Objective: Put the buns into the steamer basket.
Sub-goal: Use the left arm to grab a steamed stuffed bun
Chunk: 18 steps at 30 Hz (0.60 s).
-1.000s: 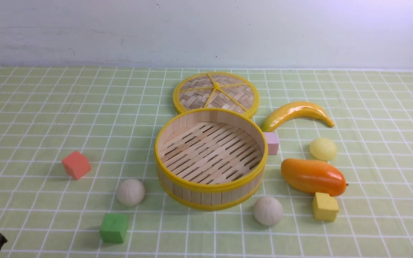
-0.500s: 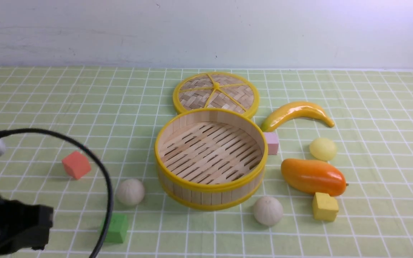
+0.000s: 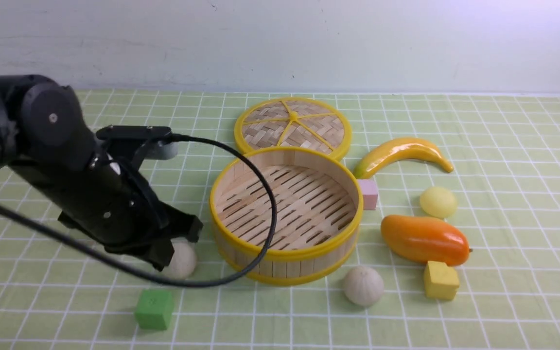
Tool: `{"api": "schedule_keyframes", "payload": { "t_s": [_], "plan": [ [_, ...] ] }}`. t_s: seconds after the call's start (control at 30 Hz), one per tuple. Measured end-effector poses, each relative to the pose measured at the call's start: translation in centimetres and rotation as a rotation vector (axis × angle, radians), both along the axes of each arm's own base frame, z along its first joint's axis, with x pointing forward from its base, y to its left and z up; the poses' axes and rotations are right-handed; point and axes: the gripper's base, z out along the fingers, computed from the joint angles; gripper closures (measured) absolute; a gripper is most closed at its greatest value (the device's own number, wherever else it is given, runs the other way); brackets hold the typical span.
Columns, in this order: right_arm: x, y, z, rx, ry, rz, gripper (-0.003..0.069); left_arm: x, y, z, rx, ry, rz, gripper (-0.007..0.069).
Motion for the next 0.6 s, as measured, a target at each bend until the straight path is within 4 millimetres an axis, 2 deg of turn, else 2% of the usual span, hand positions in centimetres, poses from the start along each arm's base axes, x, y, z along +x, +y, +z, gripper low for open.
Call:
{"api": "schedule_keyframes", "payload": {
  "t_s": [0.13,0.17,0.23,0.43,0.47,0.5,0.6],
  "plan": [
    [0.0,0.0,0.0,0.000,0.000,0.000,0.0420,1.9,-0.1,-1.5,0.032,0.022,-0.026,0.0636],
    [0.0,0.0,0.0,0.000,0.000,0.000,0.0420,2.8,-0.3,-2.5,0.046,0.037,-0.039,0.0617],
    [0.0,0.0,0.0,0.000,0.000,0.000,0.0420,3.2,-0.4,-2.8,0.050,0.036,-0.044,0.0592],
    [0.0,0.0,0.0,0.000,0.000,0.000,0.0420,4.9,-0.4,-4.2,0.097,-0.025,-0.062,0.0395],
    [0.0,0.0,0.0,0.000,0.000,0.000,0.0420,4.9,-0.4,-4.2,0.097,-0.026,-0.062,0.0395],
    [0.0,0.0,0.0,0.000,0.000,0.000,0.0420,5.2,-0.4,-4.5,0.100,-0.042,-0.061,0.0361],
    [0.0,0.0,0.0,0.000,0.000,0.000,0.0420,5.5,-0.4,-4.9,0.101,-0.056,-0.059,0.0349]
  ]
}}
